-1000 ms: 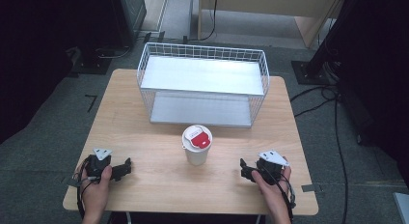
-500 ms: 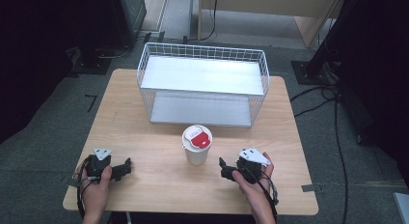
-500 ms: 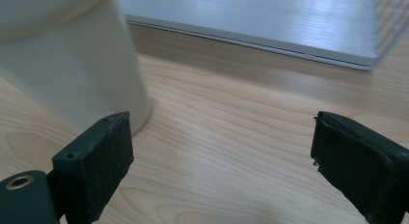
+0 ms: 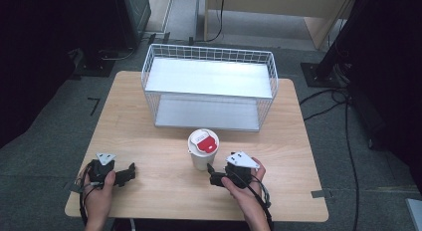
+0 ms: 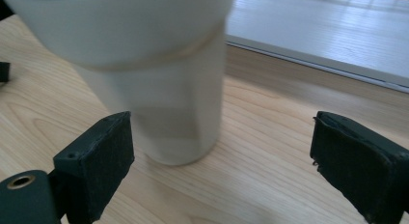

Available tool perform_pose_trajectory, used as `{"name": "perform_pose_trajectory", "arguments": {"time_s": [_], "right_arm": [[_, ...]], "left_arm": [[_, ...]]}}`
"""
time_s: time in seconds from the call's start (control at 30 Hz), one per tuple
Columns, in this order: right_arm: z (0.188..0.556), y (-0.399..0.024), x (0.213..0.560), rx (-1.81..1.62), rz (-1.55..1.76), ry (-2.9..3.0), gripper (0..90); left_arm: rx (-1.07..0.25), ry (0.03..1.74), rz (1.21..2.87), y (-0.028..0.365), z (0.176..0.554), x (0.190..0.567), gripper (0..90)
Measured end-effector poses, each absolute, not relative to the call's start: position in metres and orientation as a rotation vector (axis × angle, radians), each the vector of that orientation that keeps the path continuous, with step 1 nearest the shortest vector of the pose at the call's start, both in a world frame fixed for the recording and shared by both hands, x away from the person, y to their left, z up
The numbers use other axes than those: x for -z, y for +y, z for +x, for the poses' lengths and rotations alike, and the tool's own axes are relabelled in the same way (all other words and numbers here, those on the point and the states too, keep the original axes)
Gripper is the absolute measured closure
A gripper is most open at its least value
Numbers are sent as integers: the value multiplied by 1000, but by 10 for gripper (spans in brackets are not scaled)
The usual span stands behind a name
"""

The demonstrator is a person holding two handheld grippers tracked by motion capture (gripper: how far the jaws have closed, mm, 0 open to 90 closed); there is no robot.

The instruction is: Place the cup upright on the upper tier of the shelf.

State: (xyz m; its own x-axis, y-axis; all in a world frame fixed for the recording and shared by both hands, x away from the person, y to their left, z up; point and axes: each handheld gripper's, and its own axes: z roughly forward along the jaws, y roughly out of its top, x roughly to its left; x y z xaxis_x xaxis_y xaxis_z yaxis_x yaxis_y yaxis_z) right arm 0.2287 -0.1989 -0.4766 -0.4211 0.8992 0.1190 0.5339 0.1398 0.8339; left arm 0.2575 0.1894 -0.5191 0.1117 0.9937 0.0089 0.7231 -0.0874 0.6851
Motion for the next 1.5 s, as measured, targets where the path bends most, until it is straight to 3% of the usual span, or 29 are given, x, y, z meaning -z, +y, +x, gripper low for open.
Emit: {"name": "perform_pose_trajectory", "arguments": {"time_s": [0.43,0.53,1.1,1.5], "right_arm": [[232,-169,477,-1293,1343,2019,80],[235,-162,476,-1316,1352,1956,121],[257,-148,487,-1397,1311,1855,49],[258,-141,491,-1403,1261,1811,70]], "left_arm": [[-670,1665,1869,189,258,519,0],[-670,1665,1869,189,258,519,0],[-670,1664,1869,189,258,519,0],[-669,1664,1869,189,258,519,0]]}}
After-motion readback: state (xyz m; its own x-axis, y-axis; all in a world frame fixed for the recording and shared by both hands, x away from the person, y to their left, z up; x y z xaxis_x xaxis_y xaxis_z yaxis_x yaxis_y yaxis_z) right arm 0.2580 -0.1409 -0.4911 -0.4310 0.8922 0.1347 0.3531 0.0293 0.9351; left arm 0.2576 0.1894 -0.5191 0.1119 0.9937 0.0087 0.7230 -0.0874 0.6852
